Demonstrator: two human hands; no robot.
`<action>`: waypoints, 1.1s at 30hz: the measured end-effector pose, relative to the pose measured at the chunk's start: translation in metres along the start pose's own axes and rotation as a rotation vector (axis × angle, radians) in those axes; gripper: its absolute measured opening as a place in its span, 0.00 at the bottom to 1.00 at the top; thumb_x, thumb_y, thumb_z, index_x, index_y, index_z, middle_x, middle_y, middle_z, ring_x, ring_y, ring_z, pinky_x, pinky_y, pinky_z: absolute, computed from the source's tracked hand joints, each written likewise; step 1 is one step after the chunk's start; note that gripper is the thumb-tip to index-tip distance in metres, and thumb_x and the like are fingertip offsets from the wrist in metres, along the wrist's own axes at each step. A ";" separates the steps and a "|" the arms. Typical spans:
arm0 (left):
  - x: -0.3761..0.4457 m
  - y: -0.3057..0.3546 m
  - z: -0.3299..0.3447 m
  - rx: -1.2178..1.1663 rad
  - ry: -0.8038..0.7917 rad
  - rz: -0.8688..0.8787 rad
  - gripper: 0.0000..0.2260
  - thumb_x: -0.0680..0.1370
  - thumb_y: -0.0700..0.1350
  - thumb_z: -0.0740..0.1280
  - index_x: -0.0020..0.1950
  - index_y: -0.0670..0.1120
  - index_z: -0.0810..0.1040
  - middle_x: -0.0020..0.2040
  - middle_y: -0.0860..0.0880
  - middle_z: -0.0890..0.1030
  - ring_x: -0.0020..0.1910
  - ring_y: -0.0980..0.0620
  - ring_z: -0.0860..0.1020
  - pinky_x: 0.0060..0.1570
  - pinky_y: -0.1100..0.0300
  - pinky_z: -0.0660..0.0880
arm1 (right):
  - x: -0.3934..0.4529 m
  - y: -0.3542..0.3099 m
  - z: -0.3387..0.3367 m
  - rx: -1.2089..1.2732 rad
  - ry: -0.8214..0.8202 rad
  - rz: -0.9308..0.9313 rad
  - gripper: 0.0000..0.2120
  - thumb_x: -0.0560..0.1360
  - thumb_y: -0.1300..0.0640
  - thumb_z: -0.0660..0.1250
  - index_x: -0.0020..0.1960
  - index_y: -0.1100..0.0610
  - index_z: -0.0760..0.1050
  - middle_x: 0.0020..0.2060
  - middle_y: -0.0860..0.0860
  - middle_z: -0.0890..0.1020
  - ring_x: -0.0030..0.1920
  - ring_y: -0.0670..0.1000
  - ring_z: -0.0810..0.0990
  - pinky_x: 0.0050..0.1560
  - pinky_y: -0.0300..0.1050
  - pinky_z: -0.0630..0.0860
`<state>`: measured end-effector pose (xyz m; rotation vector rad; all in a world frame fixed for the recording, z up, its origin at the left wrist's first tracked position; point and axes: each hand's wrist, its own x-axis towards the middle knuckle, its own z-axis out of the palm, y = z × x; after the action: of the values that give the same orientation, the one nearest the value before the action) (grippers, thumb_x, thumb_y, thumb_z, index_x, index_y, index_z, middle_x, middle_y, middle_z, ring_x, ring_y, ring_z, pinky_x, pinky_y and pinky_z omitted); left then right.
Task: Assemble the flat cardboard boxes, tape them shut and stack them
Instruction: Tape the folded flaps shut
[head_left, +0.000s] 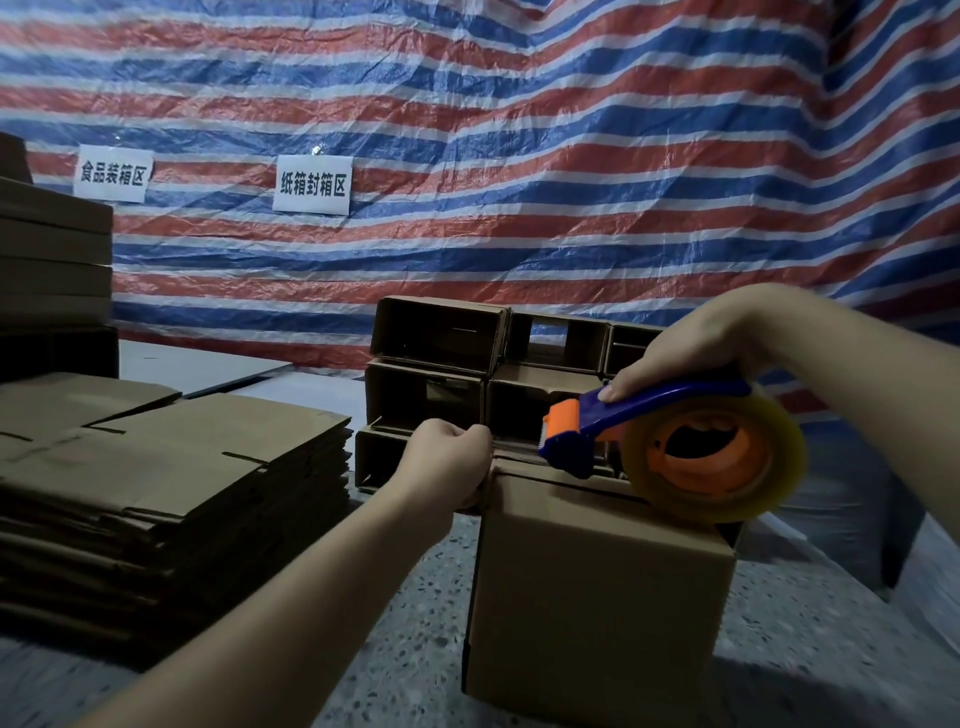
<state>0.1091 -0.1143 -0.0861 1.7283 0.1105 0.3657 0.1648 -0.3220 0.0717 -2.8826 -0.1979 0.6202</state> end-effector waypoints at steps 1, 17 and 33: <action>0.000 -0.001 -0.001 -0.022 -0.004 -0.018 0.06 0.79 0.39 0.59 0.42 0.44 0.70 0.35 0.44 0.66 0.35 0.47 0.67 0.31 0.61 0.72 | 0.000 -0.002 0.000 -0.008 -0.004 0.001 0.41 0.55 0.30 0.76 0.57 0.58 0.82 0.43 0.56 0.86 0.38 0.52 0.85 0.35 0.43 0.80; -0.006 -0.032 -0.012 -0.423 -0.027 -0.222 0.09 0.81 0.36 0.62 0.40 0.39 0.72 0.36 0.45 0.72 0.37 0.50 0.75 0.37 0.58 0.81 | 0.002 -0.034 0.005 -0.118 -0.060 0.026 0.36 0.57 0.32 0.75 0.54 0.58 0.82 0.39 0.54 0.85 0.34 0.50 0.84 0.35 0.41 0.80; -0.012 -0.056 0.007 -0.113 -0.118 -0.240 0.15 0.82 0.54 0.61 0.48 0.42 0.75 0.42 0.46 0.70 0.39 0.50 0.66 0.35 0.60 0.62 | -0.005 -0.036 0.014 -0.078 -0.017 -0.005 0.32 0.61 0.36 0.72 0.55 0.57 0.81 0.37 0.52 0.86 0.33 0.48 0.83 0.36 0.39 0.80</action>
<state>0.1071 -0.1135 -0.1441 1.6000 0.2055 0.0905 0.1514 -0.2861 0.0686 -2.9514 -0.2375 0.6504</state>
